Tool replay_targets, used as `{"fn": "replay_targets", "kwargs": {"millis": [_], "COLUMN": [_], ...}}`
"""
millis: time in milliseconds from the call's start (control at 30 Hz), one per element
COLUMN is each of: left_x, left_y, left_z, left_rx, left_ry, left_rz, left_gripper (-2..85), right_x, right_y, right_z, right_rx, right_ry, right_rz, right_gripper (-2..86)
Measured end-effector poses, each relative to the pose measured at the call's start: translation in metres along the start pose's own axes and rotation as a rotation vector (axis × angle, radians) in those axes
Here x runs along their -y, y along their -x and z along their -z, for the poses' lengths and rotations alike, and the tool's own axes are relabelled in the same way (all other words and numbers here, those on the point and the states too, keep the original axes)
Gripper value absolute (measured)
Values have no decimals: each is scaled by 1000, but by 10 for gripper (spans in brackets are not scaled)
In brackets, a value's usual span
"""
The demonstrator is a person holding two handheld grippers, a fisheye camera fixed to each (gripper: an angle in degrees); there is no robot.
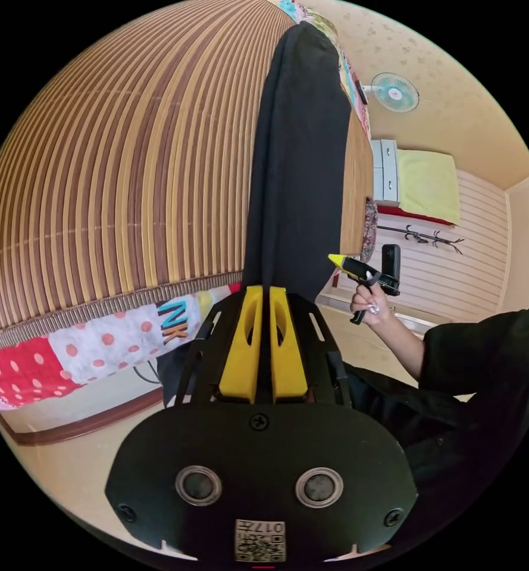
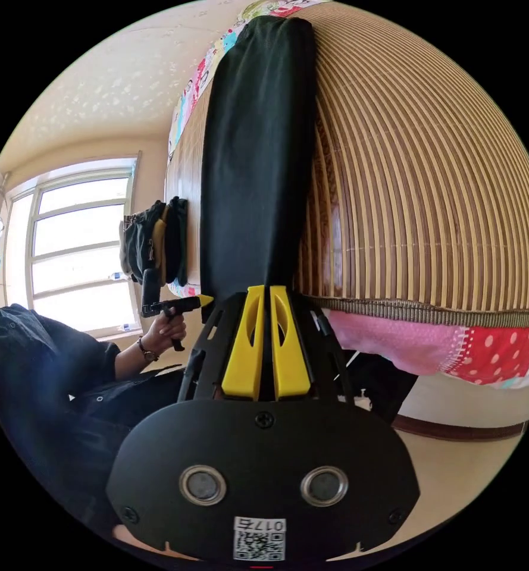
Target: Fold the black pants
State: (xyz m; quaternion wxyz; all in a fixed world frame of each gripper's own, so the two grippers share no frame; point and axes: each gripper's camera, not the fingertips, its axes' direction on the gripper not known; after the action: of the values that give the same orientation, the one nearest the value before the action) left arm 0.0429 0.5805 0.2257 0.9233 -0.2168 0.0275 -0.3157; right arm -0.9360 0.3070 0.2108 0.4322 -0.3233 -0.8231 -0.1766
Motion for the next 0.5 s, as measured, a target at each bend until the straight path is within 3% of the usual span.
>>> {"fn": "replay_targets", "kwargs": {"millis": [100, 333, 500], "left_x": [-3, 33, 77], "left_y": [-5, -27, -39], "left_z": [9, 67, 43], "left_rx": [21, -1, 129], "left_ry": [5, -219, -156], "left_rz": [39, -56, -106], "left_gripper": [24, 107, 110], "right_x": [0, 16, 62], "right_y": [-9, -16, -28], "right_z": [1, 45, 29], "right_rx": [35, 34, 49], "right_ry": [-4, -100, -59], "right_rz": [-40, -24, 18], "right_gripper": [32, 81, 80]}}
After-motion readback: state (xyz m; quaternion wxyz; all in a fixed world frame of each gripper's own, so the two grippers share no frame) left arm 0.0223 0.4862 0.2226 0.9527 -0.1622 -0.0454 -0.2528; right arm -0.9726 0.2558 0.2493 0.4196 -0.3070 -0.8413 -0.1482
